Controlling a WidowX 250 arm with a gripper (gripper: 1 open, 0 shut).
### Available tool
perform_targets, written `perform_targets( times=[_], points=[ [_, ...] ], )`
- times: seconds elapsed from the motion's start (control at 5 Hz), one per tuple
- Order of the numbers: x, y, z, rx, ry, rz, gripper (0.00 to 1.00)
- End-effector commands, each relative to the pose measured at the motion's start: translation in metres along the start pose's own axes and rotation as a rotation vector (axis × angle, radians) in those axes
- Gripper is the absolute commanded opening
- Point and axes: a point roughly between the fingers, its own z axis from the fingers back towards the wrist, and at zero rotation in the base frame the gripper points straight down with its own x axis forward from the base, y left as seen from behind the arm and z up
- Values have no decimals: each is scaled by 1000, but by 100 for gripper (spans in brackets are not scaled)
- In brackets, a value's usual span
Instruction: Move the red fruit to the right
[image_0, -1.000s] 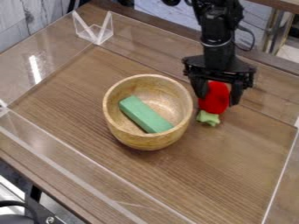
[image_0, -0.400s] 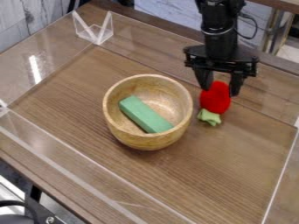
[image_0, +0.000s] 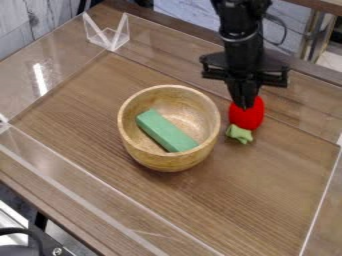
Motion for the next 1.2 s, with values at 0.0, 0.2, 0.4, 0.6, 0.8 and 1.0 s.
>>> perform_targets(
  times=[0.0, 0.2, 0.4, 0.6, 0.8, 1.0],
  points=[
    [5, -13, 39, -38, -65, -54, 0],
    [-7, -24, 50, -62, -47, -124, 0],
    [-17, -33, 60, -79, -26, -181, 0],
    [-28, -38, 66, -78, -12, -189, 0],
    [-42, -43, 68, -77, 11, -196, 0],
    [-57, -54, 65, -85, 44, -243, 0]
  ],
)
